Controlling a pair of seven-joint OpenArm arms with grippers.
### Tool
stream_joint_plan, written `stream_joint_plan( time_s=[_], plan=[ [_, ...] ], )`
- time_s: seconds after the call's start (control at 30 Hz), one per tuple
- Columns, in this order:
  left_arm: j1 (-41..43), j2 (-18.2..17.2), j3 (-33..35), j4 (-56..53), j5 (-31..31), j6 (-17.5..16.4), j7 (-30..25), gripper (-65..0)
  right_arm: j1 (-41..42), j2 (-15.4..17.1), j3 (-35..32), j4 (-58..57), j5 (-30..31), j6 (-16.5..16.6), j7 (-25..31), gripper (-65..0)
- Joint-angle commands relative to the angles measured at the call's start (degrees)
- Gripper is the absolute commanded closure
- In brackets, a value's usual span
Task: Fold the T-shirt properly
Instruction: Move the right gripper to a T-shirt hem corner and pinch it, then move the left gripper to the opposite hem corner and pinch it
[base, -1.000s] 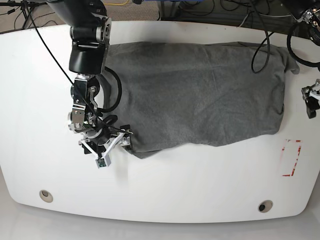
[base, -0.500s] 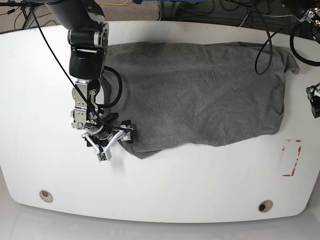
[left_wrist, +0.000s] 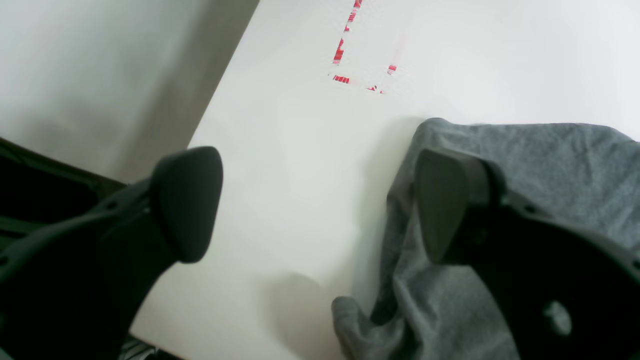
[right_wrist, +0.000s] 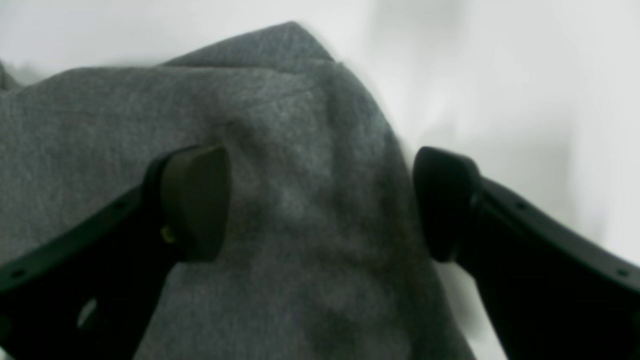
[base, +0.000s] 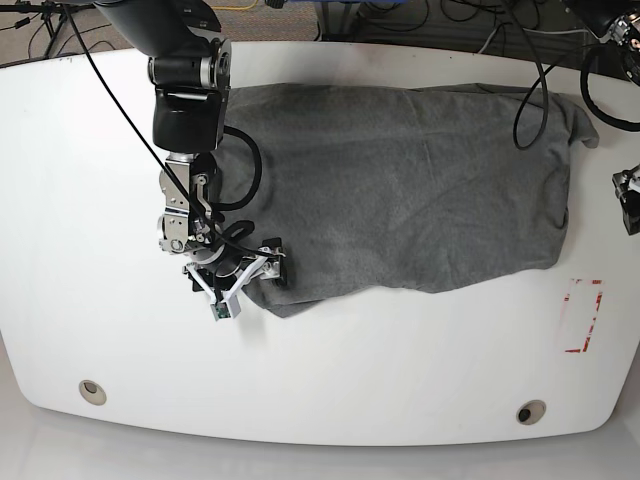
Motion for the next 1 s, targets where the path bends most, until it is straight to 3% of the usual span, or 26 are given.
stream_joint_plan(
  time_s=[0.0, 0.13, 0.43, 0.6, 0.8, 0.97],
  plan=[
    [-0.89, -1.03, 1.16, -0.57, -0.56, 0.16, -1.23, -57.6, 1.06, -0.2, 0.04, 0.72, 0.22, -0.07, -0.33, -51.5],
    [-3.79, -1.03, 3.53, -3.47, -0.48, 0.25, -1.23, -57.8, 0.36, -0.29, -0.13, 0.81, 0.48, -0.07, -0.33, -40.6],
    [-11.62, -0.94, 8.45, -14.29, 4.01, 0.25, -1.49, -57.9, 0.27, -0.2, -5.58, 0.98, 0.48, -0.07, -0.42, -1.3],
    [-17.16, -0.85, 12.85, -22.55, 8.4, 0.25, -2.19, -58.1, -0.96, -0.2, -5.76, 2.74, 0.48, -0.07, -1.73, -0.6],
    [-21.64, -0.76, 19.27, -33.45, 11.13, 0.25, -9.4, -58.1, -3.16, -0.29, -5.85, 8.63, 0.57, -0.07, -2.26, 0.0],
    [-24.19, -0.76, 21.64, -41.54, 11.13, 0.25, -12.22, -58.1, -3.69, -0.29, -5.85, 10.56, 0.57, -0.07, -4.02, 0.0]
  ],
)
